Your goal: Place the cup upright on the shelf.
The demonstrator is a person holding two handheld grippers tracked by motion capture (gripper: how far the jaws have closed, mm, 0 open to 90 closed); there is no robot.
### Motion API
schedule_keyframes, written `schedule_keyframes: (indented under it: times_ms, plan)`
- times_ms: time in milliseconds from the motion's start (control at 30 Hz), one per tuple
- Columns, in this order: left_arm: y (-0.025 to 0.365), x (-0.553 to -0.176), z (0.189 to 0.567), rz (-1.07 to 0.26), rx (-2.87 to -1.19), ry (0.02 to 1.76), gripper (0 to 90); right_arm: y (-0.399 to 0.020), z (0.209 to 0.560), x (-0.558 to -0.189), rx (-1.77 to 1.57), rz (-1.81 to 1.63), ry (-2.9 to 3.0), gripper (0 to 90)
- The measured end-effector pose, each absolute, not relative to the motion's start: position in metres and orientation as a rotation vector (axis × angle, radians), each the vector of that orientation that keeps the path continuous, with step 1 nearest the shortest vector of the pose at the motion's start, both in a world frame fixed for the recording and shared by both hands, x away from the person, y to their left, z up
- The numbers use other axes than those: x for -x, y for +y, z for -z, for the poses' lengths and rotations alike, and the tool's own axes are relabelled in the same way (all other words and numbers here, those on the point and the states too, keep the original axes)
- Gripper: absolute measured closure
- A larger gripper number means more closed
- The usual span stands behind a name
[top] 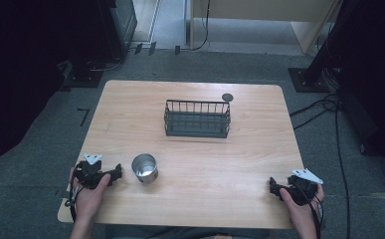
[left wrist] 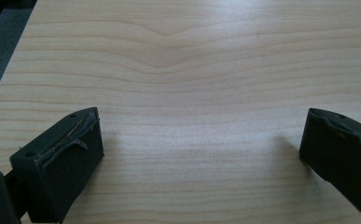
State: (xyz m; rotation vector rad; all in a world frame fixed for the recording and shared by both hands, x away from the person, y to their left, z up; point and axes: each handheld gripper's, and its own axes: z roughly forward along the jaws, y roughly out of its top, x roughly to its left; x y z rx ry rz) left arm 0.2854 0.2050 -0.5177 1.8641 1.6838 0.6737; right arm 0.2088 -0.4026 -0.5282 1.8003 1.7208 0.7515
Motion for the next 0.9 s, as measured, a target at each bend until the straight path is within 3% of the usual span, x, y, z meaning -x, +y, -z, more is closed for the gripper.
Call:
schedule_keyframes:
  times_ms: [167,900]
  plan:
    - [0.210,-0.283,0.514,-0.599,-1.843,1.664,0.0,-0.403,0.528,-0.209,-1.801,-0.752,1.720,0.0]
    - [0.197,-0.268,0.453,-0.598,-1.722,1.524,0.0,-0.402,0.528,-0.208,-1.788,-0.760,1.728,0.9]
